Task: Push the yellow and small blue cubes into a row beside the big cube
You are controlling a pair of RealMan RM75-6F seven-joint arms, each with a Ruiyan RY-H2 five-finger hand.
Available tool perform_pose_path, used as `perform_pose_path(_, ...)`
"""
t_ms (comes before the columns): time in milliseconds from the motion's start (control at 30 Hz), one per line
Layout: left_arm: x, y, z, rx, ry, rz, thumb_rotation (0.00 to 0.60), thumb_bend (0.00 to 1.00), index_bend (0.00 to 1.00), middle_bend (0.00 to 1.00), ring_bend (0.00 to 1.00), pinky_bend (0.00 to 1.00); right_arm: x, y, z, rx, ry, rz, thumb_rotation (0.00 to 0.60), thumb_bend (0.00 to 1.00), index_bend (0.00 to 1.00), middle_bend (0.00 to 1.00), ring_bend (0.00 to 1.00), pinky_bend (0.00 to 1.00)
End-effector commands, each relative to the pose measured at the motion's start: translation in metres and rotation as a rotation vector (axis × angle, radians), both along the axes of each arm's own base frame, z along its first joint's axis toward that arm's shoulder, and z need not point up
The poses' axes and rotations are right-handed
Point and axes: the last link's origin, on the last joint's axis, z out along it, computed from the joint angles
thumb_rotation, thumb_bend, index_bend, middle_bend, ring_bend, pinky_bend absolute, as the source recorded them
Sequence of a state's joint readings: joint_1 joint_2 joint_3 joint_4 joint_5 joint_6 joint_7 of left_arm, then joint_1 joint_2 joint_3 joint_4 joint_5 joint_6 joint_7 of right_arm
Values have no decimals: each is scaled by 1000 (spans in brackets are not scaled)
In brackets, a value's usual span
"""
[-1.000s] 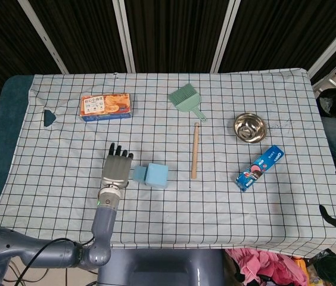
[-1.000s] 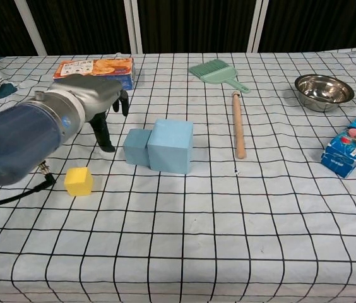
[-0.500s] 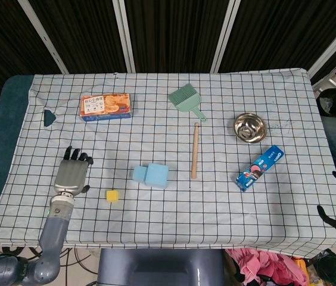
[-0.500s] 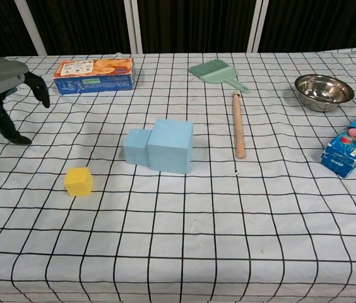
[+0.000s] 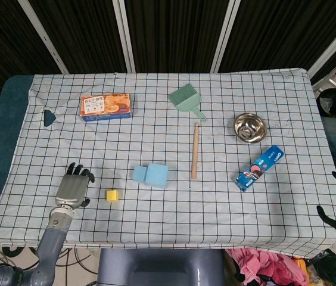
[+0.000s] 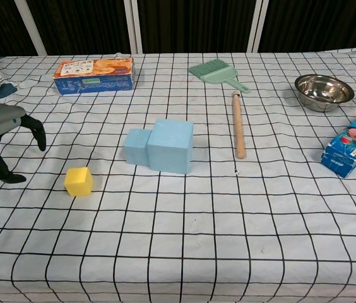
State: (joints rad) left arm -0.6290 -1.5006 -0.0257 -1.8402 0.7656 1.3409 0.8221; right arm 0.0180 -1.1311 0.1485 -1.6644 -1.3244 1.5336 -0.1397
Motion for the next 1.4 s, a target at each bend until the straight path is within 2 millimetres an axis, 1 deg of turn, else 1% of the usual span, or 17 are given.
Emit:
perform_pose_path(33, 6, -1, -10, -4, -3, -10, 600, 201, 390, 261, 74, 0, -1, 0, 1, -2, -1, -1, 600, 196, 106, 66, 212, 120)
perform_pose_path(267, 17, -4, -28, -24, 10, -30, 600, 201, 393, 264, 74, 0, -1, 1, 3, -8, -5, 3, 600, 196, 106, 66, 212, 120)
perform_pose_path(567, 23, -4, -39, -25, 16, -20, 600, 215, 400, 272, 74, 0, -1, 1, 5, -12, -11, 2, 600, 197, 106, 66, 212, 120)
perform_pose_path(833, 37, -3, -53, -59, -8, -39, 600, 224, 403, 273, 75, 0, -3, 0, 5, -13, -14, -4, 600, 197, 106, 66, 212, 120)
perform_pose_path(1133, 39, -1, -59, -52, -12, -30, 600, 224, 403, 273, 74, 0, -2, 1, 6, -16, -21, 0, 600, 197, 106, 67, 212, 120)
perform_pose_path(1400, 40, 9, -59, -20, -21, -29, 600, 226, 405, 276, 75, 0, -2, 1, 6, -14, -19, -2, 600, 197, 106, 67, 212, 120)
